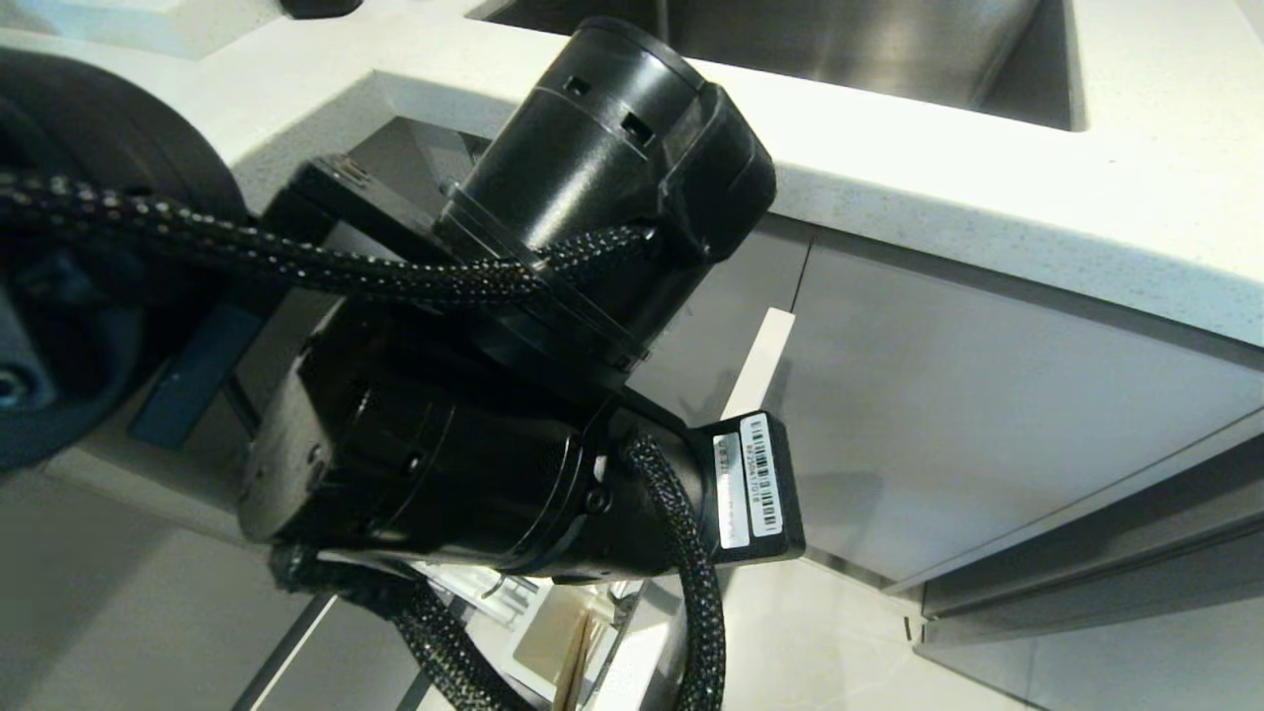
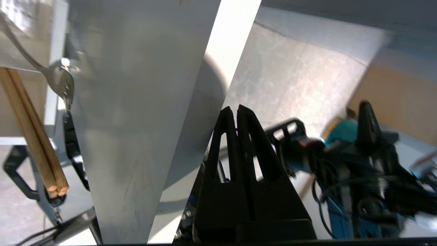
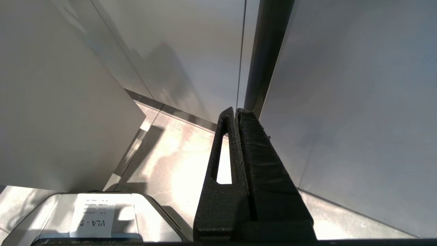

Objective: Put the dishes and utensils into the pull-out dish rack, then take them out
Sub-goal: Close the cupboard

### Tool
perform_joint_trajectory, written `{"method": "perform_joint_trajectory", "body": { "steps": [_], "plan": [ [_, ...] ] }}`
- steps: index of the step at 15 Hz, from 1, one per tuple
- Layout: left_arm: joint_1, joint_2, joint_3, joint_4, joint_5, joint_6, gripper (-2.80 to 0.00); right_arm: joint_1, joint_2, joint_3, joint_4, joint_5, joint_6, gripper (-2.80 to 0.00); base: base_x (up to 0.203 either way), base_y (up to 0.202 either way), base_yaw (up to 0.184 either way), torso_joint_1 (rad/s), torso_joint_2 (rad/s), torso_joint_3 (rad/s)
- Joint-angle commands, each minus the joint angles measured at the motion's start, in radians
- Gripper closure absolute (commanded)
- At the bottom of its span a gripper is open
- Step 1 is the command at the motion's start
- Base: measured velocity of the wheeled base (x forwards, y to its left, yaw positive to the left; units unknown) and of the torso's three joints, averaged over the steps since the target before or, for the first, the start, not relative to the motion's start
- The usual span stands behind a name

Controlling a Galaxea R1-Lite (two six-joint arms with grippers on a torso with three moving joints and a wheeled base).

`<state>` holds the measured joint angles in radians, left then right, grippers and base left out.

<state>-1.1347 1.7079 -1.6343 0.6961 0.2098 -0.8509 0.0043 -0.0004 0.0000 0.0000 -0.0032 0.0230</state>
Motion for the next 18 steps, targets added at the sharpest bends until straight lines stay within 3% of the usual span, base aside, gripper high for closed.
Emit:
{"method": "perform_joint_trajectory", "body": {
  "steps": [1,8,13,18],
  "plan": [
    [0.001,0.004,-0.001,0.014,0.065,-0.002,0.00,0.000,0.000,0.002,0.000,0.000,0.000,0.00,0.000,0.000,0.000,0.000,0.00,0.000],
    [0.001,0.004,0.001,0.036,0.256,0.016,0.00,0.001,0.000,0.002,0.000,0.000,0.000,0.00,0.000,0.000,0.000,0.000,0.00,0.000],
    [0.039,0.002,0.002,0.071,0.481,0.037,0.00,0.000,0.000,0.002,0.000,0.000,0.000,0.00,0.000,0.000,0.000,0.000,0.00,0.000],
    [0.099,-0.005,0.007,0.072,0.588,0.065,0.00,0.001,0.000,0.002,0.000,0.000,0.000,0.00,0.000,0.000,0.000,0.000,0.00,0.000]
  ]
}}
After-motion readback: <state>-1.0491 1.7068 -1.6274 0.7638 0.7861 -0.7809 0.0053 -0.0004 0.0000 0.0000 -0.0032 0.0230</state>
